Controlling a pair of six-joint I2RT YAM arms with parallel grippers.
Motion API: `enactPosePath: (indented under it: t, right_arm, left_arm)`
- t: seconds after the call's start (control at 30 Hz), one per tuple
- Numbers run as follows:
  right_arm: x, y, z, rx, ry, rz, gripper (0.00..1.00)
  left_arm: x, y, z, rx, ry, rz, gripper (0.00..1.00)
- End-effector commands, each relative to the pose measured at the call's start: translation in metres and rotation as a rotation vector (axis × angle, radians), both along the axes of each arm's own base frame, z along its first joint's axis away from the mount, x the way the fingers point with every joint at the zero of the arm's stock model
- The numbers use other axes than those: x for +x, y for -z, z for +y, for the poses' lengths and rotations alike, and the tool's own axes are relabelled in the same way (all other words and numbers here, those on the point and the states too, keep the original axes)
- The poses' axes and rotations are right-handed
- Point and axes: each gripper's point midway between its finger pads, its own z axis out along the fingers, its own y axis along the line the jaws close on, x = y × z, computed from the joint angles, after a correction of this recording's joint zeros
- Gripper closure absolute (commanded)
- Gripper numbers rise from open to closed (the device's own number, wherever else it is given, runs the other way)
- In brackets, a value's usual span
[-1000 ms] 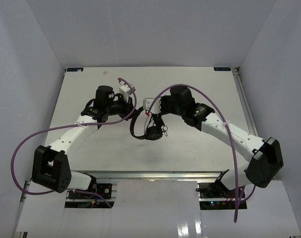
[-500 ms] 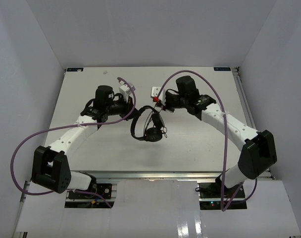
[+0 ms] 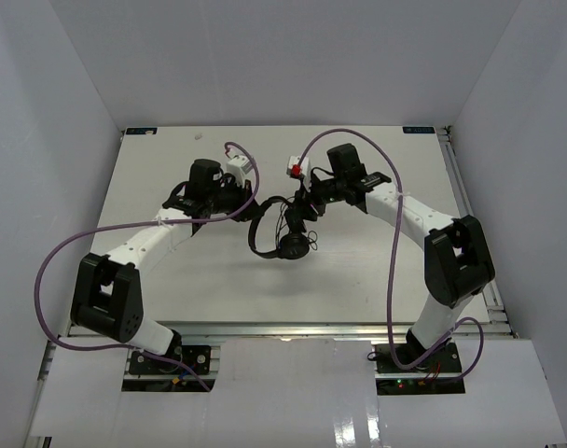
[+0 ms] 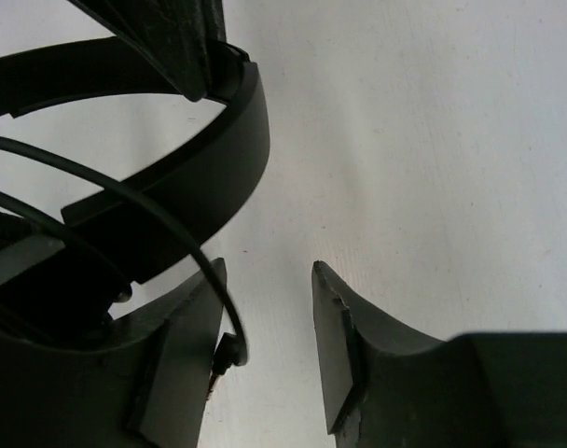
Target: Wrap the headphones
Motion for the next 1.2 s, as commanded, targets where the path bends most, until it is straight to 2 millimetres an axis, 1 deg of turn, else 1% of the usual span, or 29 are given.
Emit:
enactPosePath:
  t: [0.0, 0.03, 0.1, 0.23, 0.43, 0.5, 0.57, 0.6, 0.7, 0.8, 0.87, 0.97, 1.03, 1.07, 1.17]
  right_arm:
    - [0.005, -0.018, 0.006, 0.064, -0.001, 0.027, 0.47]
    - [0.006, -0.016, 0.005, 0.058, 0.005, 0.028, 0.46]
    - [0.01, -0.012, 0.0, 0.052, 0.027, 0.021, 0.37]
    - [0.019, -0.008, -0.011, 0.047, 0.06, 0.026, 0.32]
    - [0.034, -0.004, -0.029, 0.041, 0.118, 0.037, 0.31]
    - [0.04, -0.004, -0.039, 0.038, 0.147, 0.035, 0.31]
    - [0.045, -0.003, -0.047, 0.035, 0.17, 0.033, 0.31]
    - [0.049, -0.002, -0.055, 0.03, 0.19, 0.031, 0.3]
    - [0.055, -0.004, -0.072, 0.031, 0.231, 0.026, 0.28]
    - [0.056, -0.005, -0.087, 0.034, 0.26, 0.024, 0.26]
    - [0.054, -0.007, -0.096, 0.035, 0.271, 0.013, 0.25]
    - [0.043, -0.003, -0.106, 0.029, 0.278, 0.014, 0.25]
    - [0.037, -0.007, -0.111, 0.039, 0.283, 0.005, 0.24]
    - [0.033, -0.003, -0.115, 0.04, 0.288, 0.014, 0.24]
    - [0.023, -0.003, -0.123, 0.055, 0.296, 0.019, 0.24]
  left_arm:
    - [0.034, -0.015, 0.016, -0.005, -0.13, -0.07, 1.0]
    - [0.035, -0.012, 0.017, -0.002, -0.133, -0.066, 1.0]
    - [0.037, 0.0, 0.025, -0.004, -0.153, -0.047, 1.0]
    - [0.04, 0.017, 0.034, -0.019, -0.174, -0.015, 1.0]
    - [0.047, 0.027, 0.044, -0.018, -0.195, 0.011, 1.0]
    - [0.049, 0.033, 0.047, -0.008, -0.205, 0.029, 1.0]
    - [0.054, 0.035, 0.051, 0.0, -0.217, 0.033, 1.0]
    - [0.055, 0.04, 0.054, 0.011, -0.227, 0.044, 1.0]
    - [0.061, 0.045, 0.059, 0.023, -0.247, 0.058, 1.0]
    - [0.066, 0.057, 0.061, 0.044, -0.266, 0.084, 1.0]
    - [0.072, 0.061, 0.064, 0.06, -0.283, 0.092, 1.0]
    - [0.082, 0.067, 0.068, 0.091, -0.316, 0.103, 1.0]
    - [0.091, 0.072, 0.071, 0.112, -0.336, 0.116, 1.0]
    - [0.094, 0.078, 0.074, 0.13, -0.351, 0.127, 1.0]
    - [0.108, 0.081, 0.082, 0.169, -0.405, 0.118, 1.0]
